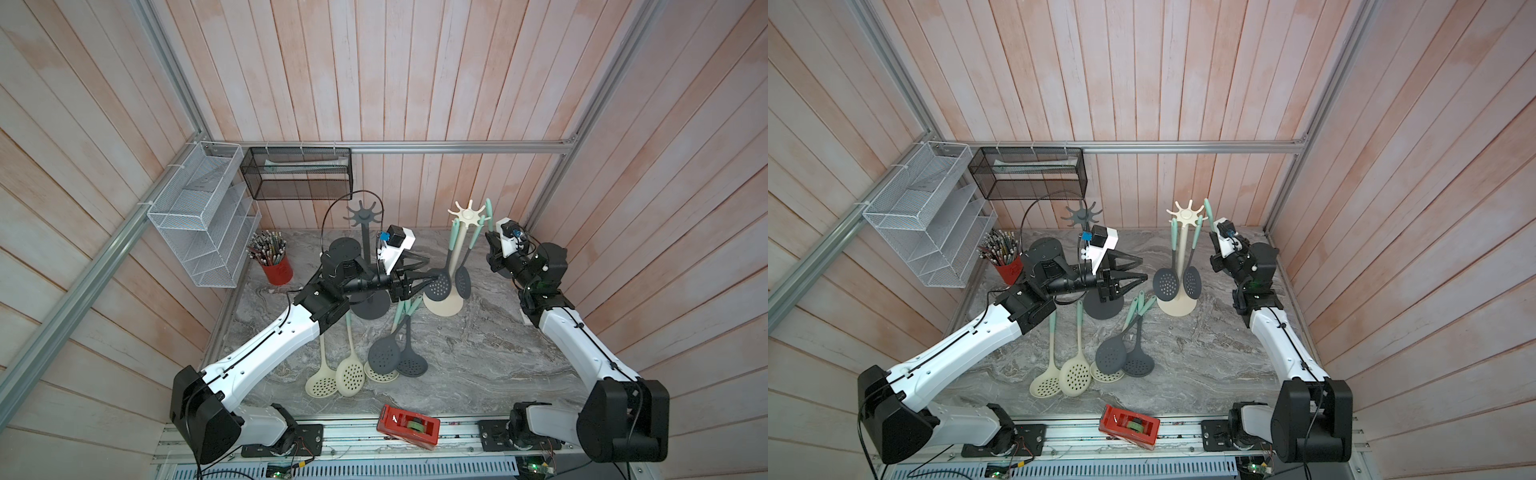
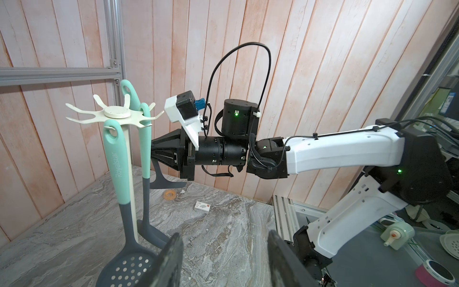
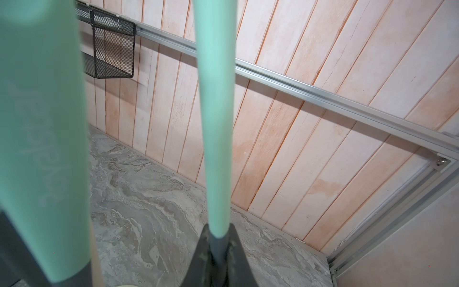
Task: Hang the skimmer on the kitchen utensil rack
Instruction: Hang the skimmer on the rack.
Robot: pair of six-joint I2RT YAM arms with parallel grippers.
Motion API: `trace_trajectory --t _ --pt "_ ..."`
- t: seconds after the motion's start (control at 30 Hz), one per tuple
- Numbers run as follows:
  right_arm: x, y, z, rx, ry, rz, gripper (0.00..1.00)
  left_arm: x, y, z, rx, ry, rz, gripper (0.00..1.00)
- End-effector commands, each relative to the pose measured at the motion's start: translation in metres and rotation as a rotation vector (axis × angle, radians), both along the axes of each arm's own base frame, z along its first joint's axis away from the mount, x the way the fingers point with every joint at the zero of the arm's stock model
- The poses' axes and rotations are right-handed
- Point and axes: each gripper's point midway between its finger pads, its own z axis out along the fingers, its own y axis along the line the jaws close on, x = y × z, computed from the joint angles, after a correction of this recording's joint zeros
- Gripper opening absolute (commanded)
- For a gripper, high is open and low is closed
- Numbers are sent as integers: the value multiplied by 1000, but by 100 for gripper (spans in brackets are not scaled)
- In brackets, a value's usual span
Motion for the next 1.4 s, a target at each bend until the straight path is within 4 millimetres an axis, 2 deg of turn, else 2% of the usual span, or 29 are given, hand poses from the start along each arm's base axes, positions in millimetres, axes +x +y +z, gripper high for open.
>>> trace_trajectory --t 0.0,0.37,0.83,1.37 --pt "-1 -2 13 -18 -62 -30 0 -1 -2 6 -14 -5 -25 56" --pt "-7 2 15 -30 -91 -42 0 0 -4 5 -12 7 -37 55" --pt "-16 -7 27 -20 -152 -102 0 -4 -6 2 -11 8 -59 56" --pt "-10 -1 20 -71 -138 -121 0 -4 -6 1 -12 15 -69 55"
